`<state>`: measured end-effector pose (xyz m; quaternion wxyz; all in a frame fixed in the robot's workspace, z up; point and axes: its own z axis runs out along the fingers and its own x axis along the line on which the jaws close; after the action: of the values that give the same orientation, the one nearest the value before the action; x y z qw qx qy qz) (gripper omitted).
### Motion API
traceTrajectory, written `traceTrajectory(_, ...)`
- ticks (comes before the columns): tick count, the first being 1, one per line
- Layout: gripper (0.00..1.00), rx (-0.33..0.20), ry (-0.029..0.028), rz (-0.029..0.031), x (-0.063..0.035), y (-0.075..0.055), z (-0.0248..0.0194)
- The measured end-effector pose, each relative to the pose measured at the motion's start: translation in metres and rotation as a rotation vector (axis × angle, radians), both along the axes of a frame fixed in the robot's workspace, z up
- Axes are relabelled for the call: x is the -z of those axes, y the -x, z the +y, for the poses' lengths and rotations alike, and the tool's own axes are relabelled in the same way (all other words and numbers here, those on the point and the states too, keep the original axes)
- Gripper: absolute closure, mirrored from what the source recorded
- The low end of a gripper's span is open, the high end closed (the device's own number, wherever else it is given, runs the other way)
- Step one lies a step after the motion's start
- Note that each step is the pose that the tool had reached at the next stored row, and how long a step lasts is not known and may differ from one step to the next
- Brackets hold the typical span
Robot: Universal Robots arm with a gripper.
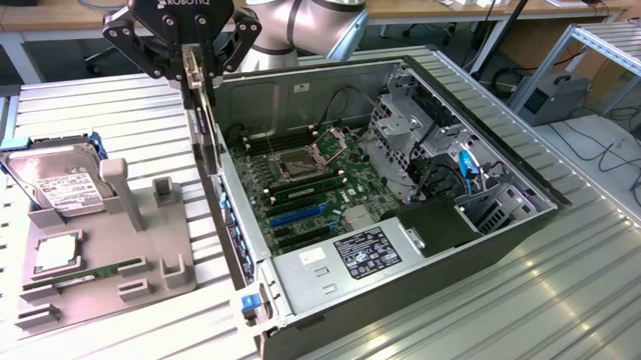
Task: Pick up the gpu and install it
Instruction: 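Pick up the gpu and move the gpu toward the slot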
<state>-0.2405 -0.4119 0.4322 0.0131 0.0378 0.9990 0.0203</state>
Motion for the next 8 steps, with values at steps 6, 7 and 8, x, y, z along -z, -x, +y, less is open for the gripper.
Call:
traceTrajectory(6,0.73,0.0,0.0,0.0,0.0,-0.011,0.0)
traceTrajectory(7,0.73,0.0,0.0,-0.0001,0.0,-0.013,0.0)
traceTrajectory(8,0.73,0.0,0.0,0.0,0.0,-0.014,0.0)
